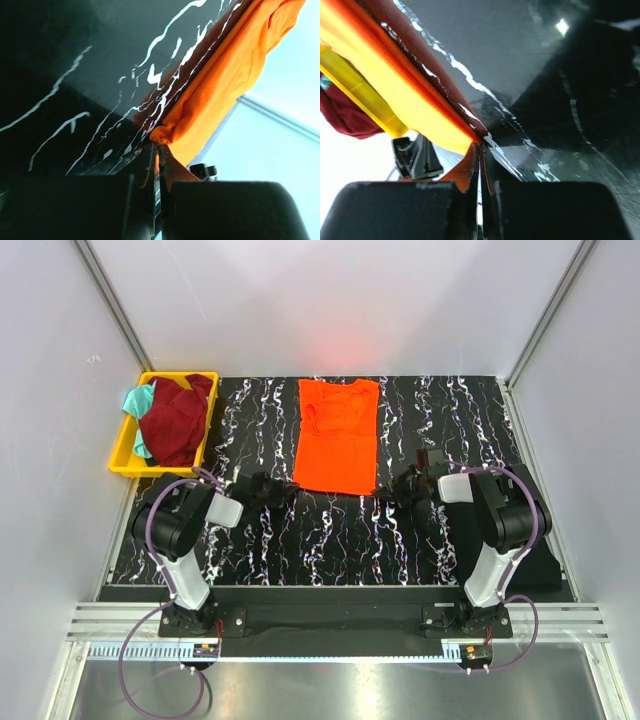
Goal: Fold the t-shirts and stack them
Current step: Fold the tshirt
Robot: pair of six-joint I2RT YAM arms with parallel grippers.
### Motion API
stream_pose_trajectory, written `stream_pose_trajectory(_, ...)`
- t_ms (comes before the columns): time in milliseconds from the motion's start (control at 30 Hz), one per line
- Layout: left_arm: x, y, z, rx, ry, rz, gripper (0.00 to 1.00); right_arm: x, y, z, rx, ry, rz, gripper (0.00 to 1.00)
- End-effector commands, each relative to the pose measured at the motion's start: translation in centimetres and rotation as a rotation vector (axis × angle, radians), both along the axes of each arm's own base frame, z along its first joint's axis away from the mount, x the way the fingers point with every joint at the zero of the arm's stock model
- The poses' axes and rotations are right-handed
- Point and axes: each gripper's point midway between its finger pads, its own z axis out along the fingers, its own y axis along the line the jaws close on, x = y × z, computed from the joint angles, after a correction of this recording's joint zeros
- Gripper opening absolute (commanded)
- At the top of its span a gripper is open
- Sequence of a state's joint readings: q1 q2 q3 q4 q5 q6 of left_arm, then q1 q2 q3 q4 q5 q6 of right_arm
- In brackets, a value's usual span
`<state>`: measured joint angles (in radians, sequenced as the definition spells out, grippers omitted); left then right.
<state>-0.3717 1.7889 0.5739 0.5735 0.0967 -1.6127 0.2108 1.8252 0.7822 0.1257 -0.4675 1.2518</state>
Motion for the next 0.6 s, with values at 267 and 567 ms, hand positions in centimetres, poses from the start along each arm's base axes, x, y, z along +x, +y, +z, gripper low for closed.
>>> stream_pose_trajectory(267, -5.0, 0.4, 2.3, 0.124, -0.017, -0.166, 0.00, -3.4, -0.2, 1.8, -0.097, -0.059, 0.203, 0.00)
stream_pose_trajectory(567, -13.6, -0.3, 6.2, 0.070, -0.098, -0.215, 0.00, -12.4, -0.4, 5.1, -0.155, -0.082, 0.355, 0.00)
